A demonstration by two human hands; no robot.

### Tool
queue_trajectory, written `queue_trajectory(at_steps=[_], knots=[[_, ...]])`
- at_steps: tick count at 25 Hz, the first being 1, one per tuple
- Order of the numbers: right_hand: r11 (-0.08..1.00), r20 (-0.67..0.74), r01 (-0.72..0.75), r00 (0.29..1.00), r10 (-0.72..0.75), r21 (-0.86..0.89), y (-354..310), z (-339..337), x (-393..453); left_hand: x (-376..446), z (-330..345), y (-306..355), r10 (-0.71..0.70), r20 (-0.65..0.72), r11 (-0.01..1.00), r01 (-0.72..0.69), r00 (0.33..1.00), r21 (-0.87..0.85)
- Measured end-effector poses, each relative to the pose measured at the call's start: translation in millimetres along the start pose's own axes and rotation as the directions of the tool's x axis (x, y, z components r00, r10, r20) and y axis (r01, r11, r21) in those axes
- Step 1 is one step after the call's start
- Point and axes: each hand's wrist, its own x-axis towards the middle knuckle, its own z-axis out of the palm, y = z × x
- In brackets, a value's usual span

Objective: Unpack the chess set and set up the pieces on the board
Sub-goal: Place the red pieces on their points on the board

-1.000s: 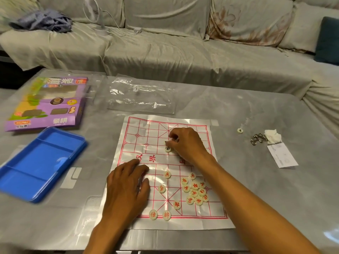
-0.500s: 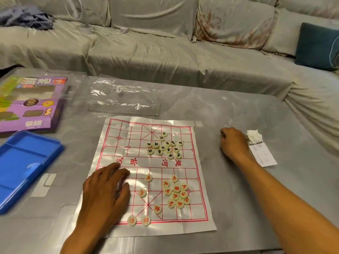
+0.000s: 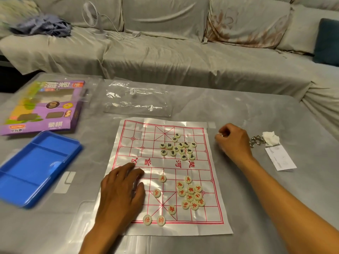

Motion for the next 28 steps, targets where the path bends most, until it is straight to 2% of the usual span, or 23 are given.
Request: queue_trajectory(at_steps=[3,5,7,10,14,18,22,28], knots=[[0.972,0.191,0.210,0.955,-0.227,0.104,-46,30,-26,-2,0,-2,0.003,0.008,1.000,-0.003,1.000,-0.009],[0.959,0.294,0.269,0.913,-0.283,0.086,-57,47,-35,-3,-1,-1,0.002,0.013,1.000,-0.001,1.000,-0.028],[0.964,0.269,0.247,0.926,-0.264,0.096,-58,50,-37,-3,-2,0,0.001,0.005,0.999,-0.001,1.000,-0.044],[0.969,0.144,0.230,0.960,-0.242,0.094,-45,41,-43,0,-4,0,0.013,0.003,0.998,-0.012,1.000,-0.054],[0.948,0.284,0.316,0.908,-0.309,0.024,-36,40,-60,-2,-6,-3,0.010,0.027,0.996,-0.008,1.000,-0.091],[0.971,0.177,0.219,0.956,-0.232,0.092,-40,29,-61,3,-17,-5,0.044,0.156,0.992,-0.024,0.987,-0.127],[0.967,0.253,0.234,0.934,-0.252,0.097,-25,9,-113,12,-29,-14,0.061,0.332,0.990,-0.013,0.941,-0.143],[0.965,0.302,0.251,0.916,-0.263,0.079,-5,-11,-163,4,-31,-7,0.078,0.317,0.996,-0.061,0.945,-0.066]])
